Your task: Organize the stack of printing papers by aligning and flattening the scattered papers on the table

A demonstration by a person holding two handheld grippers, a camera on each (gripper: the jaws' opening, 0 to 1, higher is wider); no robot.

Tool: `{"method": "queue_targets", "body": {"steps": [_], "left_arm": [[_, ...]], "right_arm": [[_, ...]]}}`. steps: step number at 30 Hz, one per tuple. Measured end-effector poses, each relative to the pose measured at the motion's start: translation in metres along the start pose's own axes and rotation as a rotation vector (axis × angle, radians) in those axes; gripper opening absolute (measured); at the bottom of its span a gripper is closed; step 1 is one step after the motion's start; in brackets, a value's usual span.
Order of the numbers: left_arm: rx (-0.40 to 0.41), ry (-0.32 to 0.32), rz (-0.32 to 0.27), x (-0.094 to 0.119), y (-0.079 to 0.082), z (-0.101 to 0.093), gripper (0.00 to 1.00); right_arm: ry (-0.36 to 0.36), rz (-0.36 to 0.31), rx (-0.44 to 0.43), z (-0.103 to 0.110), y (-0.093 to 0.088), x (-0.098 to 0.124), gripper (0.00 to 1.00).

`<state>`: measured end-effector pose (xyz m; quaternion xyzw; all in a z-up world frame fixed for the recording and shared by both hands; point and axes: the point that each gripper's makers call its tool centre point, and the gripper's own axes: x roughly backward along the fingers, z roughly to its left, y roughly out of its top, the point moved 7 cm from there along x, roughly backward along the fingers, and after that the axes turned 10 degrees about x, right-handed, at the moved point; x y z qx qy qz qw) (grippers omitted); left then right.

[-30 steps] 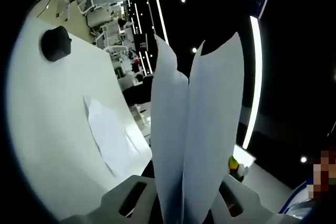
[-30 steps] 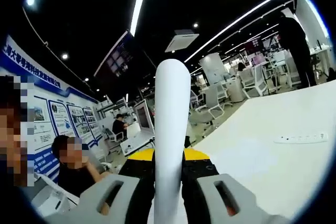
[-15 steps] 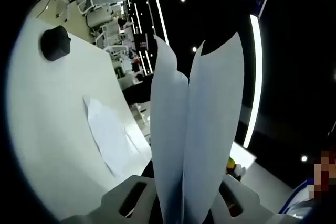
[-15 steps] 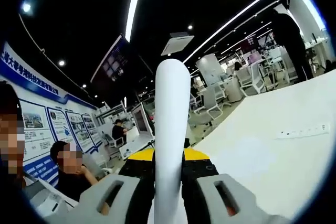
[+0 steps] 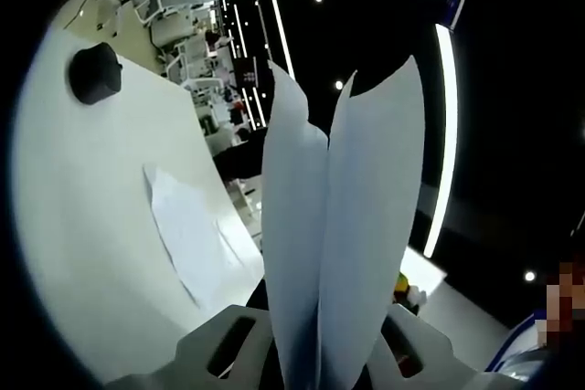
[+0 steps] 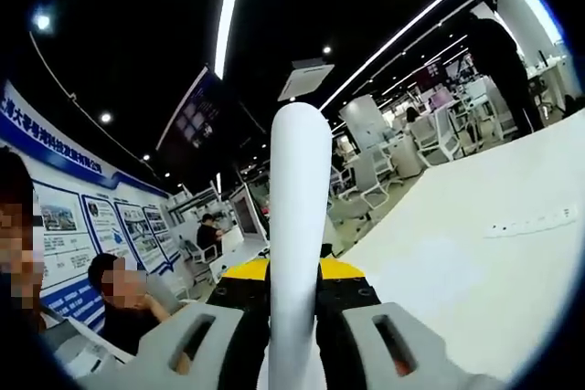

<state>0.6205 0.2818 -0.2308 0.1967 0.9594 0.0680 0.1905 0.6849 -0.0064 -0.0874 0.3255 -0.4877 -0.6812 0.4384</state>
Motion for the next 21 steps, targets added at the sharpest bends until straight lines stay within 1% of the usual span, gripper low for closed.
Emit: {"method": "queue_targets", "body": {"steps": [5, 18, 21], "left_arm": [[0.0, 0.001, -0.005, 0.0018, 0.0025, 0.0011, 0.06], [0.0, 0.001, -0.008, 0.0024, 0.0015, 0.0002, 0.06], [0.001, -0.001, -0.01, 0.0018, 0.0008, -0.0001, 0.06]], "right_arm": [[0.0, -0.002, -0.001, 0.0019, -0.0039, -0.0035, 0.13], [0.003, -0.014, -0.025, -0.0006, -0.0066, -0.0075, 0.13], [-0.003, -0.025, -0.034, -0.0007, -0.0087, -0.0064, 0.13]]}}
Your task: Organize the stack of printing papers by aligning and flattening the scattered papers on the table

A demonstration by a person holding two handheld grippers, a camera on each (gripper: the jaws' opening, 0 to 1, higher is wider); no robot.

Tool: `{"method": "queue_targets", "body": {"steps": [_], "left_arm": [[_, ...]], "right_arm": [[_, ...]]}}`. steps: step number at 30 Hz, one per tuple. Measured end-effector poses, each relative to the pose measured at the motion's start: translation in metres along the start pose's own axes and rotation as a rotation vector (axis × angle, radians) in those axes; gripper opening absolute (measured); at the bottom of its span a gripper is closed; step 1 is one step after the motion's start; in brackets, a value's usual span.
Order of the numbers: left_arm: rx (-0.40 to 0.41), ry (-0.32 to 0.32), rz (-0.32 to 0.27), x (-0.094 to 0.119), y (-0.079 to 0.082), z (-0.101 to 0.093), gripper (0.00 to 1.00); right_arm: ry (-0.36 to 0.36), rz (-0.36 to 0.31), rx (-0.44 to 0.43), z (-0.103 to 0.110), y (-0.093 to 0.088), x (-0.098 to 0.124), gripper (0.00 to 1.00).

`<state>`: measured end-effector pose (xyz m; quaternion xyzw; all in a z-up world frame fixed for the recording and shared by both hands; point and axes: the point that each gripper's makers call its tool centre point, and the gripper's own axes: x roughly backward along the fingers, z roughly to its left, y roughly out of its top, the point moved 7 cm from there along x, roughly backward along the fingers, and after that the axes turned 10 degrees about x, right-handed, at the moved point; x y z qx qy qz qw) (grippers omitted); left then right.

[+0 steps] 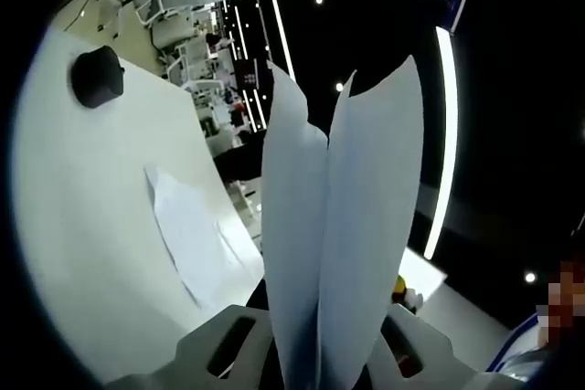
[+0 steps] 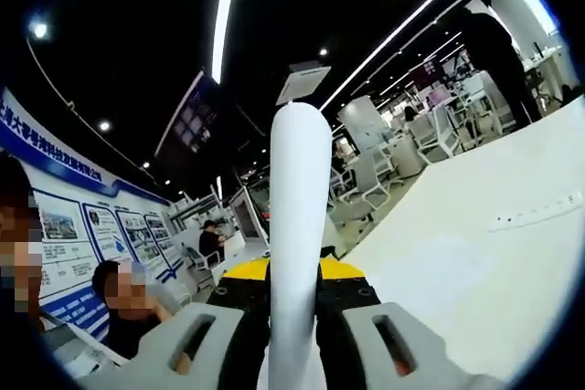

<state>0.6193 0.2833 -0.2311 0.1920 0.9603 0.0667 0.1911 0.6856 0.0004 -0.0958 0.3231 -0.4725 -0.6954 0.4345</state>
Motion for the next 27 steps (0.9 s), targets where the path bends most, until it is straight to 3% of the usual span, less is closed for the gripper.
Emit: {"method": "queue_targets", "body": {"steps": [11, 27], "left_arm": [[0.005, -0.006, 0.004, -0.003, -0.004, -0.001, 0.06], [0.013, -0.018, 0.013, -0.006, -0.005, 0.0, 0.06]], "right_arm": [[-0.033, -0.035, -0.027, 0.0, -0.011, 0.007, 0.13], [-0.109, -0.143, -0.032, 0.01, -0.019, 0.023, 0.12]]}}
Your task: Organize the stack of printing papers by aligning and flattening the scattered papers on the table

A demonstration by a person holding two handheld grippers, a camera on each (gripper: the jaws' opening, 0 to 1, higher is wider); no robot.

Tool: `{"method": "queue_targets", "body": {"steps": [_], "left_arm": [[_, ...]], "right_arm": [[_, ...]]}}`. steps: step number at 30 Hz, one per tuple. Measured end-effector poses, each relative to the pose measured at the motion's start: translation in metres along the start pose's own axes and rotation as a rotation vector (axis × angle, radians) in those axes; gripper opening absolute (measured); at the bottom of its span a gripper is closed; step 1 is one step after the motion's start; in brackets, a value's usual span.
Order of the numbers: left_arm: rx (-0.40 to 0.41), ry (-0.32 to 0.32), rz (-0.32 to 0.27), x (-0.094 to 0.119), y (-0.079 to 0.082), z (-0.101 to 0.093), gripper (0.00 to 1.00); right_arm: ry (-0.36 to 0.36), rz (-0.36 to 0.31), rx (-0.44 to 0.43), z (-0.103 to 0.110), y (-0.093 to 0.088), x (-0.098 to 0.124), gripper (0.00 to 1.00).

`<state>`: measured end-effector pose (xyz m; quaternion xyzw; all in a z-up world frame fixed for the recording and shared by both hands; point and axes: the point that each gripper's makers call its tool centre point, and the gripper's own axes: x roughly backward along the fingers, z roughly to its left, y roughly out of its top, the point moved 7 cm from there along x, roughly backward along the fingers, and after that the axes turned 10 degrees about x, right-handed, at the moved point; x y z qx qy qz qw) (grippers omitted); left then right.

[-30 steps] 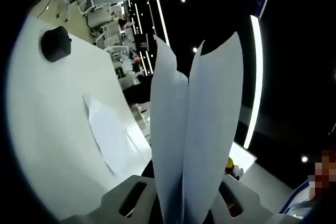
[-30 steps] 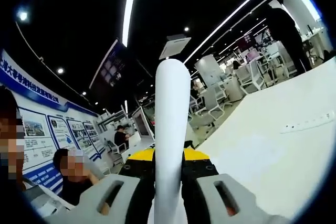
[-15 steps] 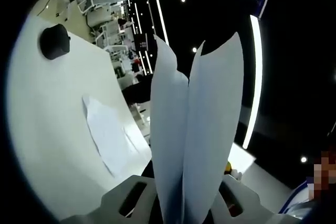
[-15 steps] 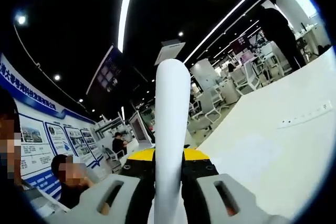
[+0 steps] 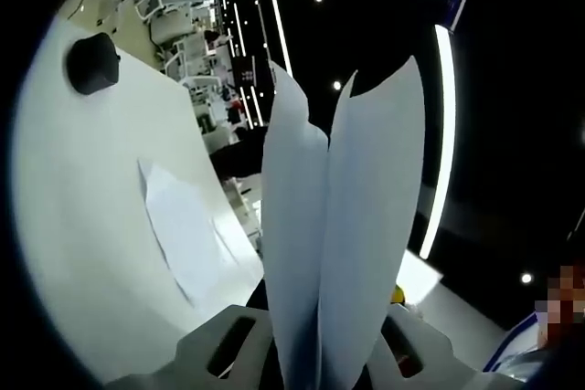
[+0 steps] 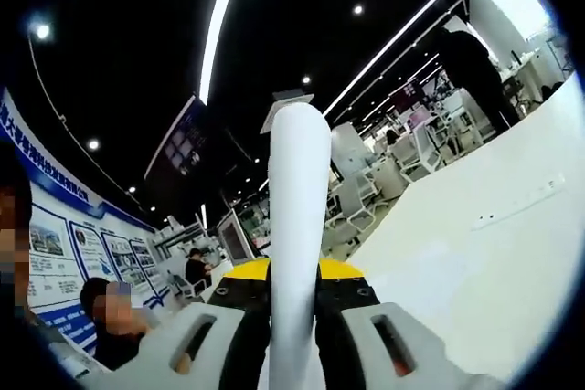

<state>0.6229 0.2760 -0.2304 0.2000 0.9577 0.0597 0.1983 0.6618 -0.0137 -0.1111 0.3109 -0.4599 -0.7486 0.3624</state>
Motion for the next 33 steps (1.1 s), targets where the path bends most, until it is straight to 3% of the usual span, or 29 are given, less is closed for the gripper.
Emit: {"method": "queue_targets", "body": {"steps": [6, 16, 33], "left_arm": [[-0.003, 0.0, 0.005, 0.0, -0.001, -0.001, 0.06], [0.003, 0.004, 0.001, -0.001, 0.0, 0.001, 0.06], [0.013, 0.003, -0.013, -0.005, 0.002, 0.003, 0.06]], "right_arm": [[-0.027, -0.057, -0.104, -0.014, -0.013, 0.009, 0.12], [-0.049, -0.072, -0.124, -0.019, -0.017, 0.008, 0.11], [-0.059, -0.098, -0.198, -0.019, -0.044, 0.003, 0.12]]}}
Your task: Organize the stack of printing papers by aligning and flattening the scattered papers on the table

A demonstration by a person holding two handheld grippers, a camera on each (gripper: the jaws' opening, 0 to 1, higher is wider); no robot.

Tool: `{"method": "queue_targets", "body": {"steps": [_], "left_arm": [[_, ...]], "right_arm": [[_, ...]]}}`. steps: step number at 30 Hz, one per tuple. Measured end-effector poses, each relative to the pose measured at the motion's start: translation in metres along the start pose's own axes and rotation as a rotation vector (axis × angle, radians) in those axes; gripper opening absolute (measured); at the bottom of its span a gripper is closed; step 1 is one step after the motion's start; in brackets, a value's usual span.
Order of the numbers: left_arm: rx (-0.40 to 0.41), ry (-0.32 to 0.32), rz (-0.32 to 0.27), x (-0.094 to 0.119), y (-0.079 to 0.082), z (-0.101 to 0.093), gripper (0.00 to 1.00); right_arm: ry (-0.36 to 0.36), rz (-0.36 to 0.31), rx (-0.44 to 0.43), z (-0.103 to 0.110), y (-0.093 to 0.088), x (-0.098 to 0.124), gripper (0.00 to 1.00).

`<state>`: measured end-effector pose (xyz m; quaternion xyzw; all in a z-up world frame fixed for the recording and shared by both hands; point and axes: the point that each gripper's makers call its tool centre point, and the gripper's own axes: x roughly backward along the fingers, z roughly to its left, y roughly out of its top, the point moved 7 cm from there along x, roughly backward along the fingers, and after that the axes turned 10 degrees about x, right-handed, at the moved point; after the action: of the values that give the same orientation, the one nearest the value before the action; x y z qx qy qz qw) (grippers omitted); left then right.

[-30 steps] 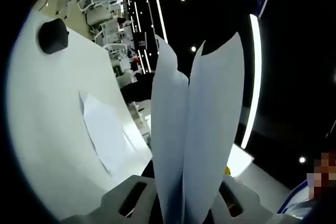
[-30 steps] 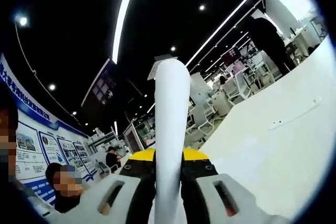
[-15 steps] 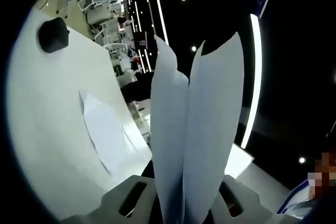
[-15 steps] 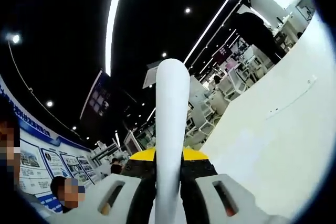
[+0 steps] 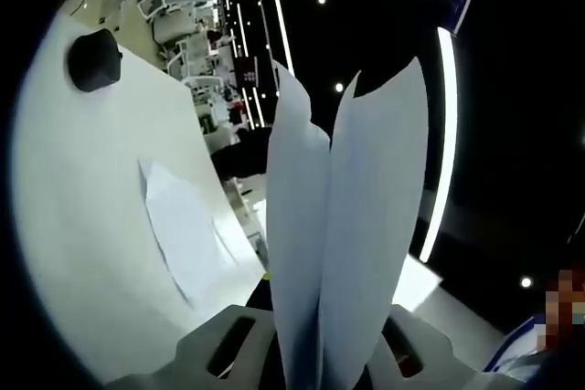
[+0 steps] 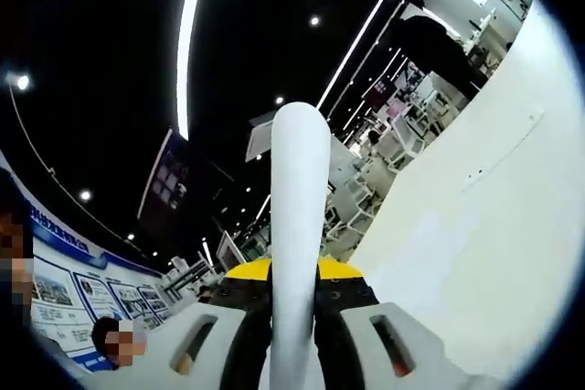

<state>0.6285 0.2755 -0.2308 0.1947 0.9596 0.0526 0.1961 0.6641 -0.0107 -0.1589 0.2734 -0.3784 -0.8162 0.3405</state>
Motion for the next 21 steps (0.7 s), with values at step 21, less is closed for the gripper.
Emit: {"method": "queue_targets", "body": {"steps": [21], "left_arm": [[0.012, -0.001, -0.022, 0.0, 0.001, 0.002, 0.07]], "right_arm": [[-0.06, -0.039, -0.007, -0.008, -0.022, 0.0, 0.12]]}}
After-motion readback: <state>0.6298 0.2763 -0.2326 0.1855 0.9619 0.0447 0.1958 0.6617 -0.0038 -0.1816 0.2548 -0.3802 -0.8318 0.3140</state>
